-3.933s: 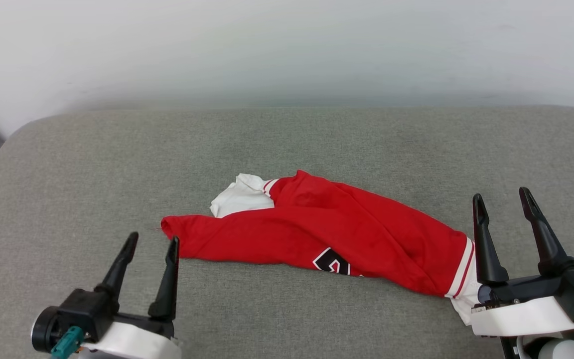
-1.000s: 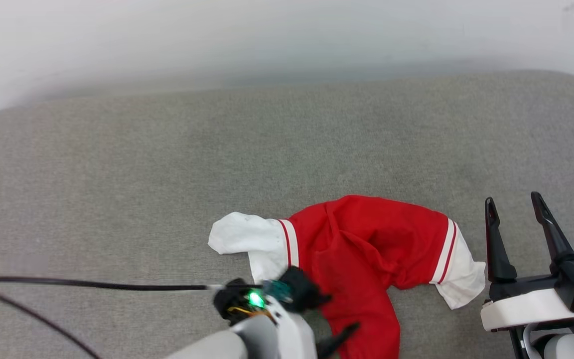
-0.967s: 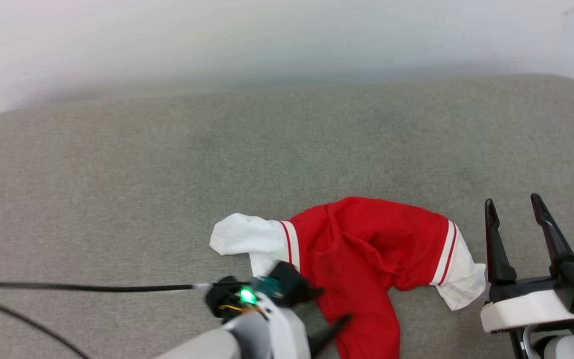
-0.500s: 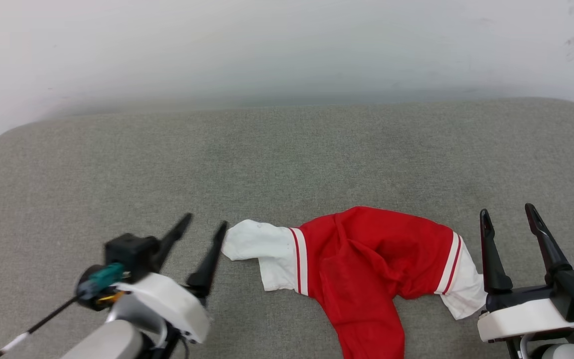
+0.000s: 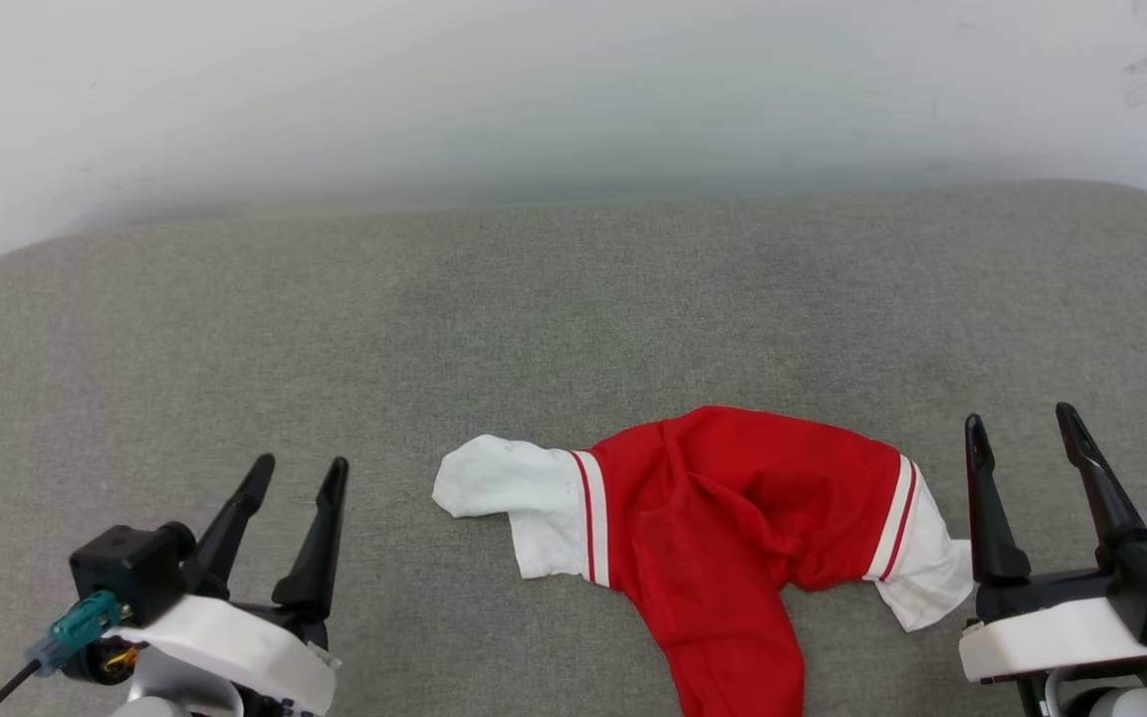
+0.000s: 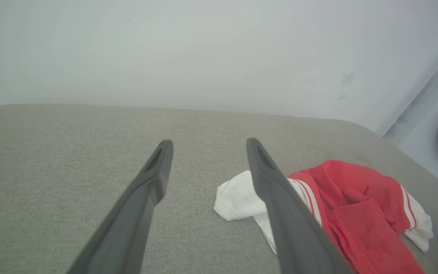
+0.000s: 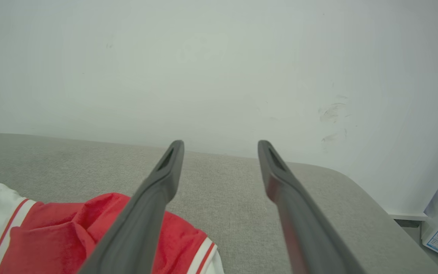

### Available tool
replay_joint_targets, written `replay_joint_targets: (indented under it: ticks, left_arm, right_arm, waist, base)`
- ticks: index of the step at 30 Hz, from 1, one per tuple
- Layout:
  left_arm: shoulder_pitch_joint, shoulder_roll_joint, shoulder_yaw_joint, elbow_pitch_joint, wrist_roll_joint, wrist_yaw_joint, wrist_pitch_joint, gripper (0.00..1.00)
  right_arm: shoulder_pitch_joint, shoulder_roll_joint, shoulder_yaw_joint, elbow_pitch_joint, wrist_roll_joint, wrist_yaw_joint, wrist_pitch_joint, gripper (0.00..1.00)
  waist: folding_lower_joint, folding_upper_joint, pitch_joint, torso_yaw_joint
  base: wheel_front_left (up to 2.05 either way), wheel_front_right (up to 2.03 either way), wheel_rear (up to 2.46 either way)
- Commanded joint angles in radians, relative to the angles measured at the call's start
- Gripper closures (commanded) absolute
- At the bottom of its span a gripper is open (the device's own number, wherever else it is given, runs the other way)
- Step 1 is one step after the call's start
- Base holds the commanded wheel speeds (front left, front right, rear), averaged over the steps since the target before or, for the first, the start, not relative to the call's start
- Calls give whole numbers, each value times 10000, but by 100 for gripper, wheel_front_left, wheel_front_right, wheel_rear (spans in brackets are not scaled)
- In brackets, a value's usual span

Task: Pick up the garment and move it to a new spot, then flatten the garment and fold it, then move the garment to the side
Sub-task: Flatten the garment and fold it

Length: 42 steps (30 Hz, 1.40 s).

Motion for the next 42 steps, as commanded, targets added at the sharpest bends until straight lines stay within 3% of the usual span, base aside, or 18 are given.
replay_joint_targets:
  ticks: [1, 6, 12, 15, 19, 24, 28, 42]
  left_arm:
    - [151, -39, 150, 0, -11, -274, -32, 0]
    - [-703, 491, -20, 8, -48, -1133, 682, 0]
    - [-2411, 1073, -424, -101, -1003, -2142, 3331, 0]
    - [-3311, 1135, -696, 37, -1807, -2334, 5095, 0]
    - [-4322, 1236, -1126, 324, -2933, -2266, 7634, 0]
    - [-5214, 1074, -1595, 847, -3632, -2057, 9661, 0]
    - [-5712, 921, -1850, 1418, -3555, -2059, 10201, 0]
    - [-6230, 514, -2747, 3245, -2469, -2557, 10120, 0]
  right_arm:
    - [-29, 2, -23, -44, 29, -7, -20, 0]
    - [-152, 4, -55, -132, 44, -7, -20, 0]
    - [-340, 2, -6, -223, 42, -7, -20, 0]
    - [-480, 4, -23, -258, 11, -7, -20, 0]
    - [-615, 2, -27, -287, 7, -7, -20, 0]
    - [-748, 4, 36, -318, 26, -7, -20, 0]
    - [-921, 4, 51, -390, 54, -7, -20, 0]
    - [-1113, 4, -79, -562, 102, -7, -20, 0]
  waist:
    - [0, 0, 63, -10]
    - [0, 0, 350, -19]
    - [0, 0, 880, -86]
    - [0, 0, 1161, -154]
    - [0, 0, 1468, -288]
    - [0, 0, 1850, -530]
    - [0, 0, 2185, -732]
    - [0, 0, 2971, -926]
  base:
    - [0, 0, 0]
    - [0, 0, 0]
    - [0, 0, 0]
    - [0, 0, 0]
    - [0, 0, 0]
    - [0, 0, 0]
    - [0, 0, 0]
    - [0, 0, 0]
